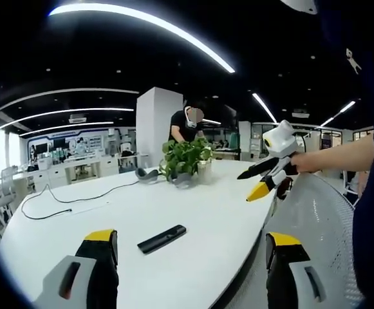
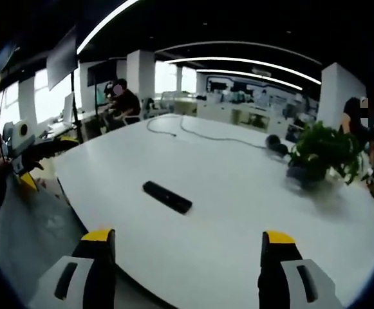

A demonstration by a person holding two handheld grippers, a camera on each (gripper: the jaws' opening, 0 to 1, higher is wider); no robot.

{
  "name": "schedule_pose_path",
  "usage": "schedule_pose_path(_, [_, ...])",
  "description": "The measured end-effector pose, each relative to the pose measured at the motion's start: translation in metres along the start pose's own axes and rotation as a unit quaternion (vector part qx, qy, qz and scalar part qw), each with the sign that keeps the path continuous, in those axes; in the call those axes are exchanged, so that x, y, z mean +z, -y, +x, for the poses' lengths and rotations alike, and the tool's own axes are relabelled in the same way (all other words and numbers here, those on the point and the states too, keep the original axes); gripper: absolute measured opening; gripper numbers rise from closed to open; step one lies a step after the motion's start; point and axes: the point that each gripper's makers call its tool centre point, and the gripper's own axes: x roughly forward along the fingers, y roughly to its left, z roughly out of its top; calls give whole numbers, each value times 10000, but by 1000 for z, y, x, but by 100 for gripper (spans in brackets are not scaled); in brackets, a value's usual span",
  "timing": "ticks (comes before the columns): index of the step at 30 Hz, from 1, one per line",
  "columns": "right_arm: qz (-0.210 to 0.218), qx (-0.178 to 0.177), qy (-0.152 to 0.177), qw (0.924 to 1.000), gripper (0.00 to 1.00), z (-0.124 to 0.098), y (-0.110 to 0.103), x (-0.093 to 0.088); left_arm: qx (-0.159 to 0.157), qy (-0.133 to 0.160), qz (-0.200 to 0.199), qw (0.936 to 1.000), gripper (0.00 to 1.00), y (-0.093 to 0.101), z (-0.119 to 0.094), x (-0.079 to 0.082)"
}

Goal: Press the specified remote control buttons in sequence, fully releasing each button before pressing the next.

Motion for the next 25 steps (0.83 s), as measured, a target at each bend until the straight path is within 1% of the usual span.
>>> schedule_pose_path(4, [-55,15,12,10000,92,0,0,0,113,-66,-16,9999,100,-4,-1,-2])
schedule_pose_path(7, [-103,117,33,9999,92,0,-4,1,151,-112,-42,9998,100,-5,-1,-4])
schedule_pose_path(11, [-249,125,11,9996,92,-1,-6,0,167,-139,-28,9998,100,-6,0,-5])
schedule_pose_path(15, [-199,255,103,9994,91,-1,-10,3,248,-135,-45,9996,100,-9,0,-4])
schedule_pose_path(17, [-211,359,60,9991,91,0,-13,1,300,-136,-68,9994,100,-10,-1,-4])
schedule_pose_path(20, [-335,480,-58,9983,91,1,-19,-3,434,-246,-90,9987,100,-14,-2,-8])
schedule_pose_path(25, [-483,631,-58,9968,91,0,-25,-4,541,-357,-174,9977,100,-18,-2,-13])
